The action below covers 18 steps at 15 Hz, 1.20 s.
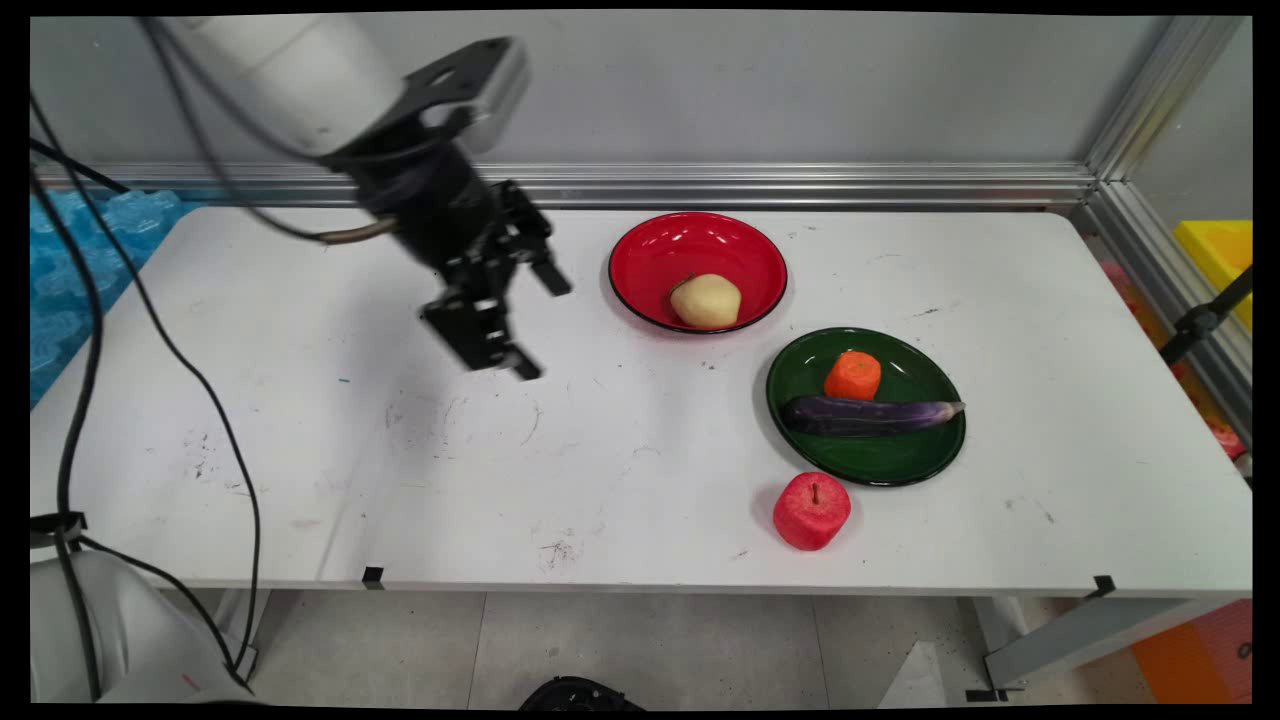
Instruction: Pick up the mandarin from the green plate
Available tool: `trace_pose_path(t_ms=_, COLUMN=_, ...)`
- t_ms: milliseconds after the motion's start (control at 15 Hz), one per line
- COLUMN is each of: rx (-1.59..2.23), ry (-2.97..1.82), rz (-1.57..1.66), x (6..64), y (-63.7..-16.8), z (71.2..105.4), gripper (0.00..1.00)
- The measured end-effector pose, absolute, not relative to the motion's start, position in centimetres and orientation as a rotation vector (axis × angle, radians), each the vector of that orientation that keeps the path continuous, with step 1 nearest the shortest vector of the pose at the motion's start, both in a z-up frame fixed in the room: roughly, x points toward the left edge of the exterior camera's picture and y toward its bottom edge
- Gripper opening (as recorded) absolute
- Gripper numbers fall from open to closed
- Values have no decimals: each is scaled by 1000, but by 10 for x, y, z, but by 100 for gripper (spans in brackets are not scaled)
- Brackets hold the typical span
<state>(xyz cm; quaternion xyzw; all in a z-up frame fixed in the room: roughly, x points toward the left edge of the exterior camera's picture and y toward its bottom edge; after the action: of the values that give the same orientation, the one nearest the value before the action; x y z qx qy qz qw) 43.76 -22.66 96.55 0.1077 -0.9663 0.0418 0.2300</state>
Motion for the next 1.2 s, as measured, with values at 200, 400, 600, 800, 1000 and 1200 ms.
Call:
trace_pose_path(t_ms=200, rx=479, ry=-2591, rz=150, x=405, y=-253, z=956, gripper=100)
trace_pose_path(t_ms=400, rx=625, ry=-2533, rz=168, x=371, y=-277, z=943, gripper=100)
trace_pose_path(t_ms=600, rx=739, ry=-2483, rz=173, x=336, y=-297, z=928, gripper=100)
trace_pose_path(t_ms=800, rx=820, ry=-2448, rz=177, x=301, y=-318, z=910, gripper=100)
trace_pose_path(t_ms=1000, rx=875, ry=-2430, rz=183, x=274, y=-333, z=894, gripper=100)
trace_pose_path(t_ms=1200, rx=933, ry=-2418, rz=187, x=250, y=-349, z=876, gripper=100)
